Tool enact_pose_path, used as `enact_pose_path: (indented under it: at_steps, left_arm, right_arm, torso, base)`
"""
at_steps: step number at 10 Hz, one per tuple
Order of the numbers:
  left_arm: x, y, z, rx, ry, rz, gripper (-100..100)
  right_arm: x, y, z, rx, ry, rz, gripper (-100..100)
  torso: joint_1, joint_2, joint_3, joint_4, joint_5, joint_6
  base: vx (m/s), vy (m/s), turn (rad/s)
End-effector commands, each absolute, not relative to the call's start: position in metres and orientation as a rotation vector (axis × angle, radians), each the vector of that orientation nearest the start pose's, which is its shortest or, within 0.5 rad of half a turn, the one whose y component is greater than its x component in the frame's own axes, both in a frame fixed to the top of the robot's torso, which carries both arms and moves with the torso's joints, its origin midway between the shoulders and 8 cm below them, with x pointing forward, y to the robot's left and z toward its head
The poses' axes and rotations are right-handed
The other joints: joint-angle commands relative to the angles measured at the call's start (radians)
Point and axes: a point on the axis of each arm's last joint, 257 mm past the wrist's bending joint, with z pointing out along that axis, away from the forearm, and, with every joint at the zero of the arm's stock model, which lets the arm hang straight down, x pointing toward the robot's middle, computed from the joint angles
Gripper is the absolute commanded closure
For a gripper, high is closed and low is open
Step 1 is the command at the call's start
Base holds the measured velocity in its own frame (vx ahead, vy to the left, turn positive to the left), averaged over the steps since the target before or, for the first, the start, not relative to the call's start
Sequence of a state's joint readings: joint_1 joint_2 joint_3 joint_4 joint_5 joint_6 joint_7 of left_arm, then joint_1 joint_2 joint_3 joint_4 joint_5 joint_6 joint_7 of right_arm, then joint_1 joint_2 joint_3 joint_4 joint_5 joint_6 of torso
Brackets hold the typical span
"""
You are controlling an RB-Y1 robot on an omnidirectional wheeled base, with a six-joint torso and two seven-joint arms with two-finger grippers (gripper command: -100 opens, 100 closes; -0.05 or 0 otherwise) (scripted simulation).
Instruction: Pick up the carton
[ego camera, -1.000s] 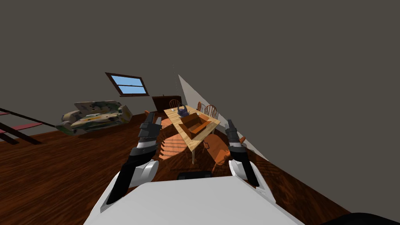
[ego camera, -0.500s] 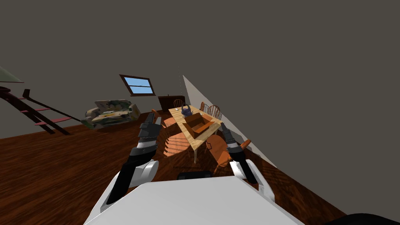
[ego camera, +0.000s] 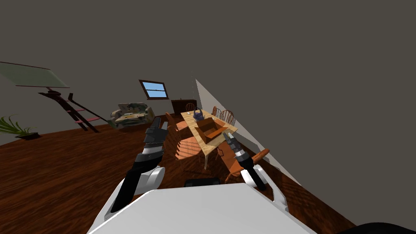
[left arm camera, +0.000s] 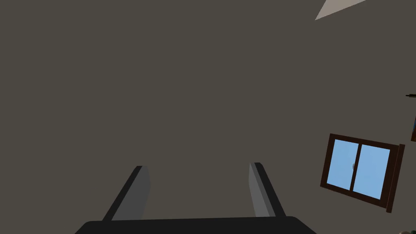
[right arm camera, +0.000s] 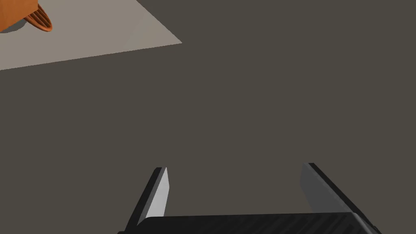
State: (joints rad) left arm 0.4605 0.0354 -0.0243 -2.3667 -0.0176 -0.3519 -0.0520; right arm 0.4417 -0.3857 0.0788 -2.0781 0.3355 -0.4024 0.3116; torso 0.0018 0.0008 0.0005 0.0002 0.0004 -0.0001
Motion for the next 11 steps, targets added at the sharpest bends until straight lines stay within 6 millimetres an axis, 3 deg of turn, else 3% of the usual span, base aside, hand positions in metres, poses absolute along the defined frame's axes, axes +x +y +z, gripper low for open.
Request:
enact_pose_path:
  at_steps: [1,5,6,9,11]
  left_arm:
    - [0.354,0.261,0.047,-0.624,0.682,-1.274,0]
    - [0.354,0.262,0.047,-0.624,0.682,-1.274,0]
    - [0.354,0.262,0.047,-0.624,0.682,-1.274,0]
    - [0.354,0.262,0.047,-0.624,0.682,-1.274,0]
    - [0.354,0.262,0.047,-0.624,0.682,-1.274,0]
  right_arm:
    - [0.394,-0.212,-0.106,0.047,1.291,0.744,-100]
    - [0.397,-0.200,-0.153,-0.251,1.402,0.566,-100]
    - [0.396,-0.201,-0.154,-0.264,1.405,0.559,-100]
    - [0.401,-0.201,-0.191,-0.508,1.456,0.414,-100]
    - [0.403,-0.205,-0.204,-0.607,1.470,0.356,-100]
  torso:
    - [0.000,0.000,0.000,0.000,0.000,0.000]
    - [0.000,0.000,0.000,0.000,0.000,0.000]
    - [0.000,0.000,0.000,0.000,0.000,0.000]
    - [-0.001,0.000,0.000,0.000,0.000,0.000]
    - [-0.001,0.000,0.000,0.000,0.000,0.001]
  base:
    - [-0.008,0.017,0.033]
    - [-0.010,0.027,0.141]
    - [-0.008,0.020,0.031]
    - [-0.009,0.025,0.109]
    - [-0.004,0.022,0.053]
